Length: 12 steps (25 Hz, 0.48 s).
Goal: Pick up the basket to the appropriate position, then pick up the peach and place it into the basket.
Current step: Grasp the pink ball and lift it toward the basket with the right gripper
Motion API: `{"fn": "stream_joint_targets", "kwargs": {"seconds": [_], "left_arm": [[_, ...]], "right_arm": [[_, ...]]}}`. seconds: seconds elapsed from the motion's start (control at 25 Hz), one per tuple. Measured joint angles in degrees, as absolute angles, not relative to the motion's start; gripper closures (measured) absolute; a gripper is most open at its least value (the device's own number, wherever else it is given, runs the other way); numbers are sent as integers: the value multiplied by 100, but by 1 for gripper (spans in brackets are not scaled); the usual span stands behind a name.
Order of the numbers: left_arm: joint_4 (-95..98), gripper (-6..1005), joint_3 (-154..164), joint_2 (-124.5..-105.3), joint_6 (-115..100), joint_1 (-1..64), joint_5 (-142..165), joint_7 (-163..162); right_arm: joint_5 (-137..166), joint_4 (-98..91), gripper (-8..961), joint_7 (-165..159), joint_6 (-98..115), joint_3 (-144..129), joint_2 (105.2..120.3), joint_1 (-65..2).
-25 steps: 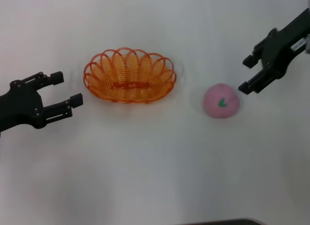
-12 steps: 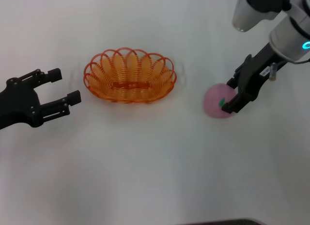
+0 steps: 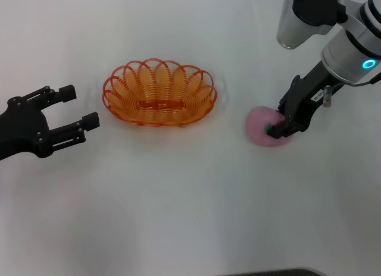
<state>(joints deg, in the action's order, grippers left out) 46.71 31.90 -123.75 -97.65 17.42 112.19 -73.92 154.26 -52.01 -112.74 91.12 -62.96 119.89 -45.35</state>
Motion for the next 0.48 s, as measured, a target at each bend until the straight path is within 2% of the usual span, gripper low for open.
{"fn": "stream_joint_targets", "kwargs": {"seconds": [0.08, 0.28, 0.48], "left_arm": [[4665, 202, 3190, -12375, -9764, 1740, 11218, -7392], [4658, 202, 3190, -12375, -9773, 1732, 11215, -7392], [4677, 201, 3190, -12375, -9776, 1737, 11214, -7454]], "right_arm": [[15419, -5227, 497, -11296, 9115, -6244, 11985, -4535], [15171, -5563, 661, -11415, 9443, -6031, 11947, -4519], [14888, -6240, 700, -11426, 10007, -5596, 11944, -4532]]}}
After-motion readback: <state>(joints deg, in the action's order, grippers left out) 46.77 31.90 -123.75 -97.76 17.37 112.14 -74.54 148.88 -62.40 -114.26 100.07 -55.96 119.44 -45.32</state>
